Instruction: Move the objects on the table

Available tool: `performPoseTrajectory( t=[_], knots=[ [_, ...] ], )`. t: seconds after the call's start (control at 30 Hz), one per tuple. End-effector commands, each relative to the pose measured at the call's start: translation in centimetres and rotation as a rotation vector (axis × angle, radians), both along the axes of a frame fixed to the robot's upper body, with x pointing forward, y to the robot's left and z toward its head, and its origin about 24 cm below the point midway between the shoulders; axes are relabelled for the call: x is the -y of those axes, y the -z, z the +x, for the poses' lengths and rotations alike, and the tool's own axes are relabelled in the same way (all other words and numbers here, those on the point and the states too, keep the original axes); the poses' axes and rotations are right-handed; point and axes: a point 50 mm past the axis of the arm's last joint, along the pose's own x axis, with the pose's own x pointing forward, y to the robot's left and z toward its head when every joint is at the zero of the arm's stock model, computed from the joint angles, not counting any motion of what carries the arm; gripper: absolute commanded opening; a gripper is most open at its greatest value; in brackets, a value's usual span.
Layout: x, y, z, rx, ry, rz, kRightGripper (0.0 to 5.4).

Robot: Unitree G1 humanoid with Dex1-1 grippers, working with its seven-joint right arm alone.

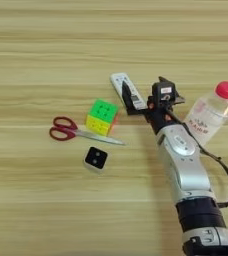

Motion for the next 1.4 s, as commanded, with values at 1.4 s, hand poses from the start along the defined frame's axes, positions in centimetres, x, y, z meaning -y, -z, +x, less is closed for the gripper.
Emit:
performPoseTrajectory(
  t=[1.4],
  knots=[
    [0.4, 0.4, 3.8, -0.29, -0.116, -0.054, 4.56]
  ],
)
